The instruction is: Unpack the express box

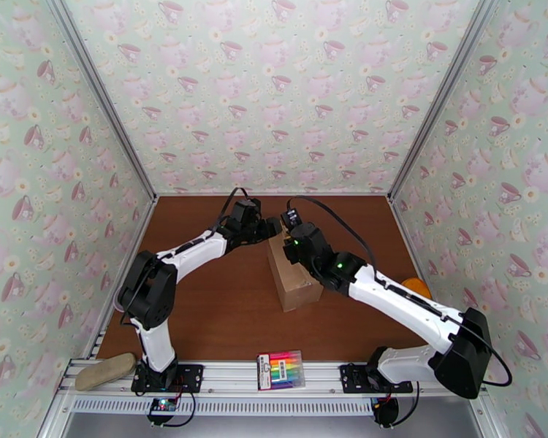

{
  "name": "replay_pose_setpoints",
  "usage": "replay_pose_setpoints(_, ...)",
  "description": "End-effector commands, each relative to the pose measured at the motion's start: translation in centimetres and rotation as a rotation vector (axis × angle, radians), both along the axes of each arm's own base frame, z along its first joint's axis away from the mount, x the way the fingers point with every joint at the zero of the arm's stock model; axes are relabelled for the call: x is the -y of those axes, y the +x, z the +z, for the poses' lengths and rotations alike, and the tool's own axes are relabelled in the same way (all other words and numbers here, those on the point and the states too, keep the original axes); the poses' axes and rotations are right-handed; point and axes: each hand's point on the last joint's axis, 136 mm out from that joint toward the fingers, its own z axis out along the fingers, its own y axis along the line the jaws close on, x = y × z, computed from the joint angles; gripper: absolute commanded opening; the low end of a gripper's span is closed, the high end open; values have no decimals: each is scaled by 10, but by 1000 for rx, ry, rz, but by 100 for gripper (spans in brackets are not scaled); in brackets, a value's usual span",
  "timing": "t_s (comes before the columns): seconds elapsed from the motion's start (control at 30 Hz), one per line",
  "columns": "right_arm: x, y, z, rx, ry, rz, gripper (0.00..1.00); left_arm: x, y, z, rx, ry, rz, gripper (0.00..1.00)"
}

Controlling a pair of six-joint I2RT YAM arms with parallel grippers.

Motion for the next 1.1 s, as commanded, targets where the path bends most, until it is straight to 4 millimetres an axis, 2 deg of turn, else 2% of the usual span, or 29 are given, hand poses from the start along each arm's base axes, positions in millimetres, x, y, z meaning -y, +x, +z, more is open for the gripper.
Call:
replay_pose_setpoints(0.0, -2, -22, -21, -87, -22, 46, 0, -12, -1, -44, -100, 100, 55, 68)
replay_pose_setpoints(0.3, 2, -29, -8, -62, -7, 47, 0, -12, 0, -47, -106, 106, 60, 68)
replay_pose_setpoints(0.53, 1, -29, -28, -93, -33, 39, 0, -12, 0, -48, -110, 104, 62, 68)
replay_pose_setpoints(0.73, 0, -28, -32, -99, -29, 38, 0, -12, -1, -44, -106, 100, 64, 67)
replay_pose_setpoints(1.07, 0, -27, -30, -93, -31, 38, 0, -2, -2, 2, 41, 40, -39, 71)
